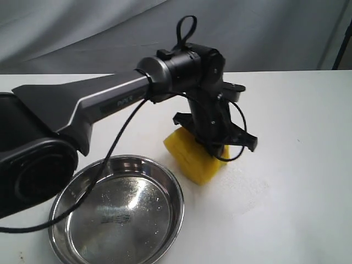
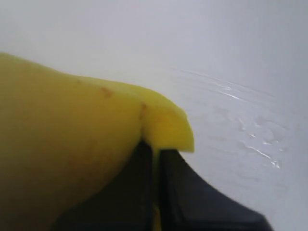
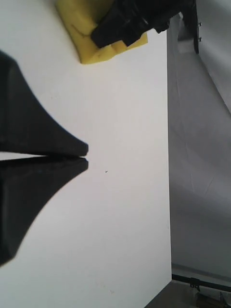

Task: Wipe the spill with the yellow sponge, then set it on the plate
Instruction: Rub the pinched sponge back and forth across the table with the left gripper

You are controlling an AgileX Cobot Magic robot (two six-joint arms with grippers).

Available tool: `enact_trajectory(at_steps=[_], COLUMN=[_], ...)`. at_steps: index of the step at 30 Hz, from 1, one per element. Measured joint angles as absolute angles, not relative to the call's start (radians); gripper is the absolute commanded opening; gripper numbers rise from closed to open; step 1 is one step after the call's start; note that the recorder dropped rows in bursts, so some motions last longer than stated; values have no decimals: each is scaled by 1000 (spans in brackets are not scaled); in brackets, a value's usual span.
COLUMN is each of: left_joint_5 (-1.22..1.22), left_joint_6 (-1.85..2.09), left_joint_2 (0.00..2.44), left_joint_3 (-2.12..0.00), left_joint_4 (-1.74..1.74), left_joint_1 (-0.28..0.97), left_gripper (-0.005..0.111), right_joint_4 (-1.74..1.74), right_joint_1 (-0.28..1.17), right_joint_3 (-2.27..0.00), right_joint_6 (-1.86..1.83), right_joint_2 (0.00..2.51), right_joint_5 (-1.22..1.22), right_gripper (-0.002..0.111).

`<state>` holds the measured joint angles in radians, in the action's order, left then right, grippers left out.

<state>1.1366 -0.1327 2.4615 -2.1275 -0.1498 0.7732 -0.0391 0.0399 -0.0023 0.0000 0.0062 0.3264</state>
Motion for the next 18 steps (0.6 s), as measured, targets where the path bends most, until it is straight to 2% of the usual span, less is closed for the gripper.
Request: enact_trajectory(at_steps=[9,18], left_joint_5=[1123,1123], left_joint_6=[-122,-120], left_joint_2=[2462,2462], left_joint_3=[-2128,-2128], left_joint_4=[-150,-137], left_joint_1=[906,882], left_gripper=[0,0], right_joint_4=[-39,-39], right_joint_1=[40,40], right_joint_3=[-2,-2], right_joint_6=[0,0], right_joint_2=[6,6], right_joint_5=[326,326], right_gripper=[0,0])
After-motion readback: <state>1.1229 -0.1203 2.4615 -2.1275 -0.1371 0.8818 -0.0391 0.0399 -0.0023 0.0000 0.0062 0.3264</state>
